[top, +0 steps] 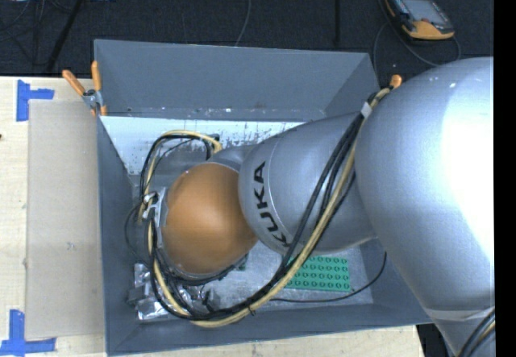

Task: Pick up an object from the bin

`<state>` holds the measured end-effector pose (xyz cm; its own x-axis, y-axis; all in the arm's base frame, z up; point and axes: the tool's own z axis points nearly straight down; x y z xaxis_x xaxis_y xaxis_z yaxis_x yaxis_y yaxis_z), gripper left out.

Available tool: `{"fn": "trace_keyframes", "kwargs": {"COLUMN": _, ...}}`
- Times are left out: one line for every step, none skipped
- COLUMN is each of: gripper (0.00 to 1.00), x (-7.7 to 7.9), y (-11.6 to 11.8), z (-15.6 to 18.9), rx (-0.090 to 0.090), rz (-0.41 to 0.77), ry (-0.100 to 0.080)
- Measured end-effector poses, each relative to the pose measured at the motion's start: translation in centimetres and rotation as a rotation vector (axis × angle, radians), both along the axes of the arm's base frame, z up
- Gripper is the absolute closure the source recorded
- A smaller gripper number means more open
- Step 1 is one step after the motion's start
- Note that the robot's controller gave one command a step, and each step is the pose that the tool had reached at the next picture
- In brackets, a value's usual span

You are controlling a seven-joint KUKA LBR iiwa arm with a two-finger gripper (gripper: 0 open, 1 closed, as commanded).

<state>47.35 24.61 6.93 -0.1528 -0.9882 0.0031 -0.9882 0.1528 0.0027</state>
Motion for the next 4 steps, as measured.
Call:
{"fn": "trace_keyframes", "kwargs": {"gripper": 1.00, "x": 0.0, "y": 0.1, "z": 0.0, "rx": 0.003, "rz": -0.003, "ry": 0.000}}
{"fn": "trace_keyframes", "kwargs": {"gripper": 1.00, "x": 2.1, "y": -0.6, "z": 10.8, "rx": 0.006, "rz": -0.257, "ry": -0.008}}
{"fn": "trace_keyframes", "kwargs": {"gripper": 0.00, "x": 2.0, "y": -0.7, "z": 10.6, "rx": 0.004, "rz": -0.259, "ry": -0.003}}
{"fn": "trace_keyframes", "kwargs": {"gripper": 0.00, "x": 6.8, "y": -3.1, "z": 2.4, "rx": 0.003, "rz": 0.255, "ry": 0.002}}
